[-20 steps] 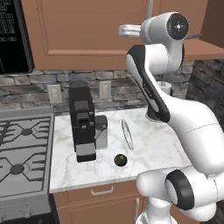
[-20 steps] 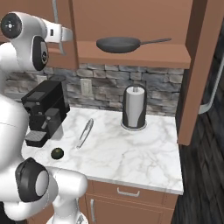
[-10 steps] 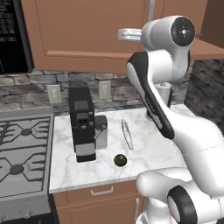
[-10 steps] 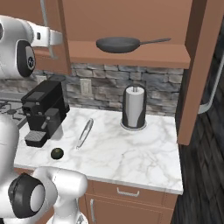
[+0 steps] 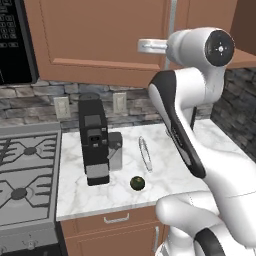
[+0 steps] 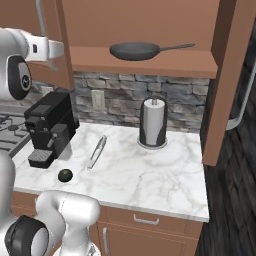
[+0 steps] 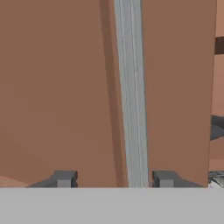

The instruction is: Pick the pan from the cabinet and place it on the stove. Then turn on the stove burner for the pan.

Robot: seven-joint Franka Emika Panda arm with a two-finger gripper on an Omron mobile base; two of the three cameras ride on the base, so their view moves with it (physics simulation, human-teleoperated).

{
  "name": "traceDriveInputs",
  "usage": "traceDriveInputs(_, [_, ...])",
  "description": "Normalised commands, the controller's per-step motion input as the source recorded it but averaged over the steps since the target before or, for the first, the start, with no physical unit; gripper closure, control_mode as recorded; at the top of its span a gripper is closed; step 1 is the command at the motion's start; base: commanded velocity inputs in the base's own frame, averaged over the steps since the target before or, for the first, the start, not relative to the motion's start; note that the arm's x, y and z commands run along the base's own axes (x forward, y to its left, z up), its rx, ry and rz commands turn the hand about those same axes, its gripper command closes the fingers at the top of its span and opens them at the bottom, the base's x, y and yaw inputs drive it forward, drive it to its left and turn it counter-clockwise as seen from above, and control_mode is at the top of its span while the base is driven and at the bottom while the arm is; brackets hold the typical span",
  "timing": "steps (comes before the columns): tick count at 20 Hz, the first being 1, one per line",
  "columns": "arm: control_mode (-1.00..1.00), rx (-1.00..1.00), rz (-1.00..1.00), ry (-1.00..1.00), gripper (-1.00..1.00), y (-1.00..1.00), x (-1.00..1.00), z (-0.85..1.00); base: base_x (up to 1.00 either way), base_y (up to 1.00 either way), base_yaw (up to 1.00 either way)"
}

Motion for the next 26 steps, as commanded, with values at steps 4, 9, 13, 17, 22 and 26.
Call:
traceDriveInputs(4, [-1.00, 0.04, 0.00, 0.00, -1.00, -0.06, -0.55, 0.04, 0.00, 0.00, 0.00])
traceDriveInputs(9, [-1.00, 0.16, 0.00, 0.00, -1.00, -0.37, -0.73, 0.26, 0.00, 0.00, 0.00])
traceDriveInputs(13, [-1.00, 0.23, 0.00, 0.02, -1.00, -0.59, -0.70, 0.32, 0.00, 0.00, 0.00])
traceDriveInputs(17, [-1.00, 0.22, 0.00, 0.05, -1.00, -0.70, -0.37, 0.08, 0.00, 0.00, 0.00])
traceDriveInputs(22, [-1.00, 0.22, 0.00, 0.14, -1.00, -0.81, -0.02, -0.15, 0.00, 0.00, 0.00])
traceDriveInputs(26, [-1.00, 0.26, 0.00, 0.12, -1.00, -0.76, 0.00, -0.34, 0.00, 0.00, 0.00])
